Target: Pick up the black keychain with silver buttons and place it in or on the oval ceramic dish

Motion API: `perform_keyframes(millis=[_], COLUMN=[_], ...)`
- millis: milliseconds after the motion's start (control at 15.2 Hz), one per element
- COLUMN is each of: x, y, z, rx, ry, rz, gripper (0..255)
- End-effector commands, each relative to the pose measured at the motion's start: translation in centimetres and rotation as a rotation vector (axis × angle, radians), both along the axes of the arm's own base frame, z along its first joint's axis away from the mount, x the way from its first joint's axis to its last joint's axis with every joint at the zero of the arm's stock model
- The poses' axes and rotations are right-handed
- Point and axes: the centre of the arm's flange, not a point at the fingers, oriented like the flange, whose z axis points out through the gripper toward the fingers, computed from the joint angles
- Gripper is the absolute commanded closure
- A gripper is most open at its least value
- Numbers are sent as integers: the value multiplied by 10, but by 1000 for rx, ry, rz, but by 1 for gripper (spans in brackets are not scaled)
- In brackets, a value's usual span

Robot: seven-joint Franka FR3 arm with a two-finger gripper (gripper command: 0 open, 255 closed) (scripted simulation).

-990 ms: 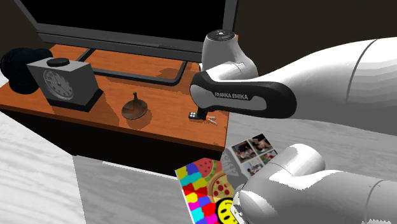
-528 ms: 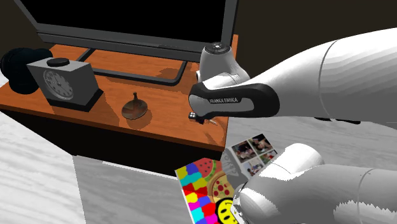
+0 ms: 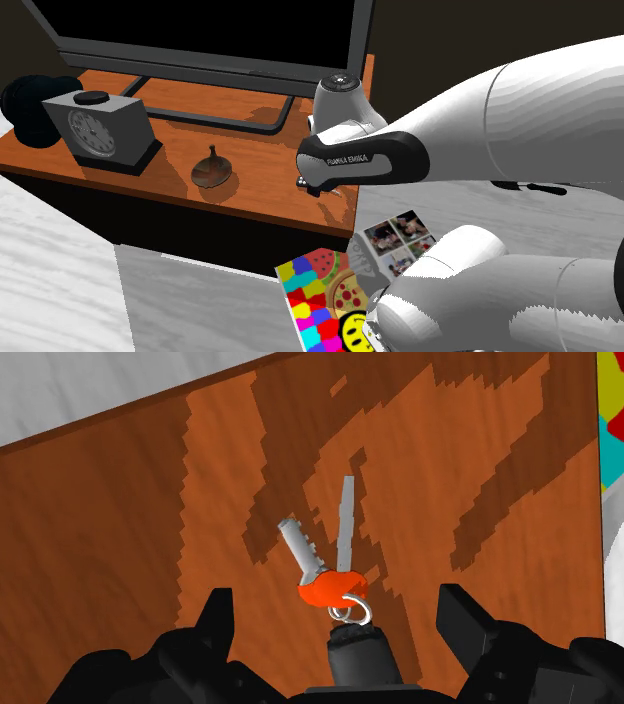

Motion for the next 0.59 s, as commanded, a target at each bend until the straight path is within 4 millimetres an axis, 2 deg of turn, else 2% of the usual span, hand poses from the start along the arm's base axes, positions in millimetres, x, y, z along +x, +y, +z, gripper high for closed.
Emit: perform_keyframes(millis=[0,66,528], x=[0,0,0], y=[0,0,0], z=[0,0,0], rx=[0,0,0], ry=[0,0,0], rz=[0,0,0], gripper=[0,255,255])
